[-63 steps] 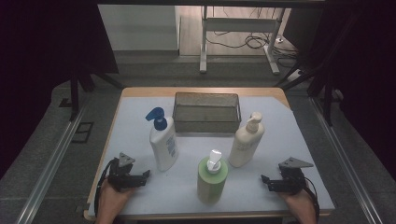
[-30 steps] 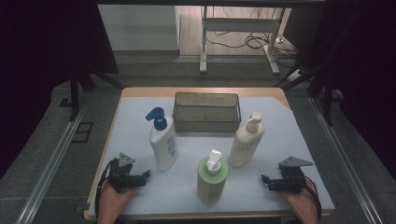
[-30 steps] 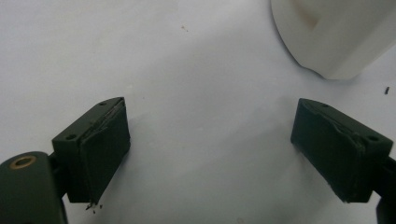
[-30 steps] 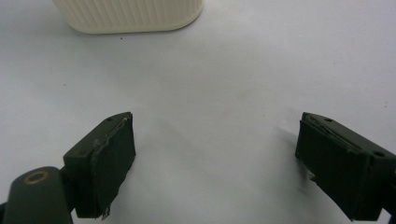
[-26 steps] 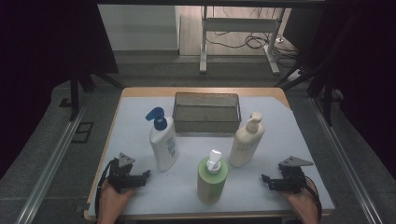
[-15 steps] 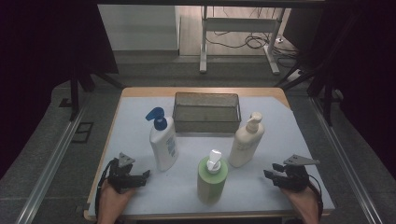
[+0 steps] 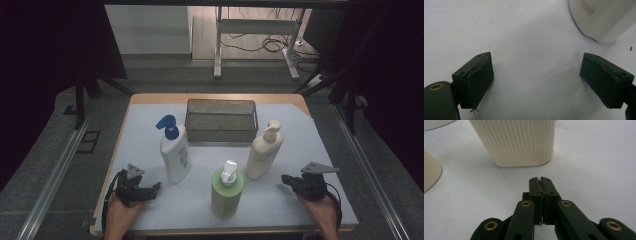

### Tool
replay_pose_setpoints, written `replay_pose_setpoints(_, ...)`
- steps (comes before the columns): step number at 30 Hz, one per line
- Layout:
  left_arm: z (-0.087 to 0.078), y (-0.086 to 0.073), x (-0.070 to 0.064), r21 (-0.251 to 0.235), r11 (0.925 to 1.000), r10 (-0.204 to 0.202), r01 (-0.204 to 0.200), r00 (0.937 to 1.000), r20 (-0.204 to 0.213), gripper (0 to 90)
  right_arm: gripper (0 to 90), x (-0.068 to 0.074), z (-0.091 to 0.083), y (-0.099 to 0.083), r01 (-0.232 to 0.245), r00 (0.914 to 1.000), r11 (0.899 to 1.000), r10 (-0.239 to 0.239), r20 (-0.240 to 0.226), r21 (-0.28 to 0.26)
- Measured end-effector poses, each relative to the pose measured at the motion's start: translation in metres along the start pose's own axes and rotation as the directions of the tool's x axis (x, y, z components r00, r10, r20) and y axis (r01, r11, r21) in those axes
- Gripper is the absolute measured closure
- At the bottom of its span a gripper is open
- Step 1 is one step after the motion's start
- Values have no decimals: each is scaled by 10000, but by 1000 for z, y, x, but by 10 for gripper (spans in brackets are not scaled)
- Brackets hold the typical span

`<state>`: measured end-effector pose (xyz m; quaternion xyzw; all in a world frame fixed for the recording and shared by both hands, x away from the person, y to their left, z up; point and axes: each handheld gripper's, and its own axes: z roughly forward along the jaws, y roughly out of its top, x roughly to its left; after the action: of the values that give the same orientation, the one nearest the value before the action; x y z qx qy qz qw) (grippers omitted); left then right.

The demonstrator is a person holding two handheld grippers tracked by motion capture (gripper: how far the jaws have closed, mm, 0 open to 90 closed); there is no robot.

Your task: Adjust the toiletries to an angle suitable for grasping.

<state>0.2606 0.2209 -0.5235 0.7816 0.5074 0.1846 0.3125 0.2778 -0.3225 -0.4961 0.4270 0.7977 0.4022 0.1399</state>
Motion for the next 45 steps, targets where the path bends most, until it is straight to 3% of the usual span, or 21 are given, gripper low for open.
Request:
replay_pose_setpoints(5, 0, 0, 0, -3, 10000, -2, 2, 10000, 1, 115, 897, 2, 3, 10, 128, 9998, 9999, -130, -170, -116)
replay_pose_setpoints(14, 0, 0, 0, 2, 10000, -1, 1, 10000, 0, 115, 897, -2, 17, 18, -194, 9998, 9997, 193, -72, -151)
replay_pose_setpoints(24, 0, 0, 0, 2, 10000, -3, 3, 10000, -1, 115, 897, -1, 37, 25, -95, 9996, 9999, 93, 265, 82)
replay_pose_setpoints(26, 0, 0, 0, 5, 10000, 0, 0, 10000, -4, 115, 897, -1, 39, 26, 14, 9987, 9999, -22, 517, 166)
replay_pose_setpoints(33, 0, 0, 0, 9, 10000, -2, 2, 10000, -2, 115, 897, -6, 43, 26, -238, 9980, 9996, 228, 583, 161)
replay_pose_setpoints(45, 0, 0, 0, 10, 10000, -6, 6, 10000, 0, 115, 897, -9, 55, 32, -267, 9973, 9995, 256, 690, 157)
